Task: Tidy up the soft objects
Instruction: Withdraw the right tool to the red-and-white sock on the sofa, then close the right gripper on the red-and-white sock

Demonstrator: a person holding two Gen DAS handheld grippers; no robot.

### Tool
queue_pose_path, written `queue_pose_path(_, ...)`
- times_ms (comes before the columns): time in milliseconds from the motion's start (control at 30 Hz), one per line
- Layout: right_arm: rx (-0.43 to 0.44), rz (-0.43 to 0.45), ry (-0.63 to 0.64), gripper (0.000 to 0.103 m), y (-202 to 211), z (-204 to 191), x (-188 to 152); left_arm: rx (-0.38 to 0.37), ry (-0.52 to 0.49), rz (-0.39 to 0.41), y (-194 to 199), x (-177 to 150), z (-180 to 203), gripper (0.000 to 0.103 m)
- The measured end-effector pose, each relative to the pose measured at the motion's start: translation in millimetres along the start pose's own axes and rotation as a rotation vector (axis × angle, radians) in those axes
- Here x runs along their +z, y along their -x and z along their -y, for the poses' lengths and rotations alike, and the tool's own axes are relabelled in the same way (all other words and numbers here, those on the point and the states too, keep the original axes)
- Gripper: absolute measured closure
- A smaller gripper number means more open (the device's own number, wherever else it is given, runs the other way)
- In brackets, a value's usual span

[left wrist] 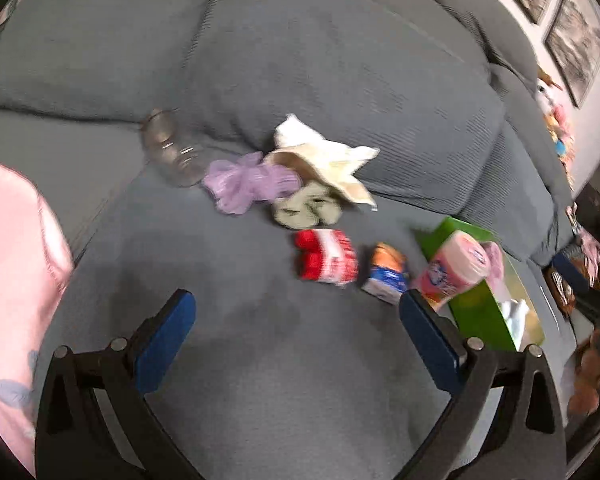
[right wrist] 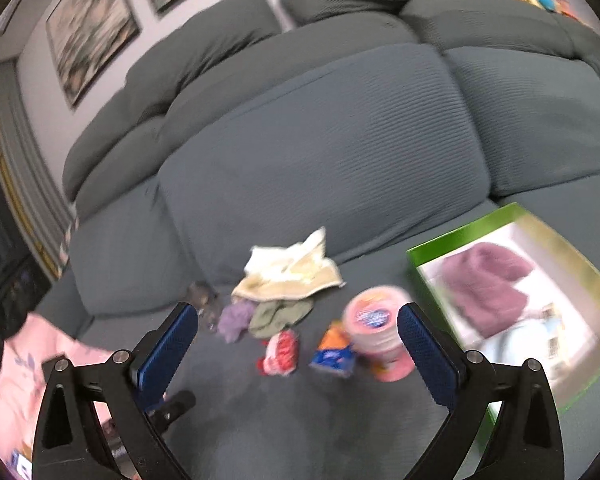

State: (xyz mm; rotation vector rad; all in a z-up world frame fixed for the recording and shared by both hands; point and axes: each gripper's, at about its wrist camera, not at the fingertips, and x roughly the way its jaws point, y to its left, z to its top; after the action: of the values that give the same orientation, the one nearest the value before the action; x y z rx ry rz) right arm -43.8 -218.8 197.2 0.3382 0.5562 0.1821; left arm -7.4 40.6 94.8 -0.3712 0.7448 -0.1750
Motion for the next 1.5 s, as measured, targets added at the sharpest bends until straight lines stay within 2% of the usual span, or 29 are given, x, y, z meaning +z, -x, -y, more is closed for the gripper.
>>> queue_pose_path(133, -0.030, -0.066, 0.089, 0.003, -23.4, -29.6, -13.7, 0.060, 0.060, 0.004, 2.7, 4.7, -17.7, 0.002)
queue_pose_path(267, -0.030, -0.179, 0.179, 0.003, -54.3, -54.1, -24.5, 0.061, 0.095, -0.031, 1.2, 6.2, -30.9, 0.006)
queue_pose_path(333, -0.027, -0.237, 0.195, 0.003, -69.5, -59.9, -24.2, 0.069, 0.102, -0.043, 1.6, 6.8, -32.8, 0.010)
queue_pose_path(467, -0.085, -0.312, 0.204, 0.003, -100.3, -65.1, -22.9, 0.088, 0.112, -0.055, -1.4, 8.9, -36.2, 0.013)
queue_pose_path(633, -0.162, -0.374, 0.238, 0.004, -135.8, -70.0, -35.4, 0.088, 0.132, -0.052, -1.5, 10.1, -42.9, 0.014)
queue_pose_path(667, -0.175, -0.380, 0.246, 0.004, -141.6, -70.7, -37.8, 0.093, 0.143, -0.051, -1.0, 10.2, -45.5, 0.016)
queue_pose_path(733, -0.230, -0.372, 0.256, 0.004, -154.7, -68.3, -43.3, 0.102, 0.156, -0.060, -1.9, 10.5, -48.2, 0.027)
queue_pose_path(833, -0.317, -0.381, 0.279, 0.006, -173.1, -61.5, -49.3, 0.113, 0.159, -0.084, -6.1, 9.5, -50.1, 0.028)
queue_pose_path(967, -0.336, -0.434, 0.297, 0.007, -192.7, -53.3, -58.9, 0.091, 0.153, -0.088, -4.3, 8.8, -47.3, 0.031)
queue_pose_path(1033, -0.353, -0.456, 0.317, 0.012, -201.1, -49.7, -65.3, 0.095, 0.147, -0.090, -4.9, 8.3, -46.0, 0.031)
queue_pose_path(1100, -0.330, -0.474, 0.316, 0.012, -206.0, -45.1, -70.2, 0.101, 0.145, -0.097, -5.9, 7.1, -46.2, 0.031)
queue_pose_path(1167, -0.310, -0.457, 0.327, 0.012, -204.8, -43.1, -72.7, 0.105, 0.149, -0.109, -7.9, 6.4, -47.0, 0.031)
queue_pose_path(1200, -0.313, -0.443, 0.347, 0.014, -202.9, -44.0, -73.7, 0.103, 0.149, -0.113, -8.8, 6.3, -47.2, 0.031)
queue_pose_path(1300, -0.266, -0.440, 0.353, 0.035, -199.1, -48.3, -73.7, 0.100, 0.153, -0.117, -10.1, 6.0, -47.3, 0.031)
queue_pose_path(1367, -0.215, -0.465, 0.342, 0.056, -199.1, -51.7, -73.9, 0.102, 0.149, -0.121, -9.4, 4.6, -46.5, 0.031)
queue_pose_path(1433, -0.146, -0.524, 0.297, 0.063, -204.2, -50.0, -78.5, 0.106, 0.144, -0.125, -11.1, 4.2, -44.5, 0.031)
queue_pose_path(1500, -0.135, -0.539, 0.286, 0.064, -206.1, -48.7, -82.7, 0.108, 0.141, -0.127, -11.6, 3.4, -44.0, 0.031)
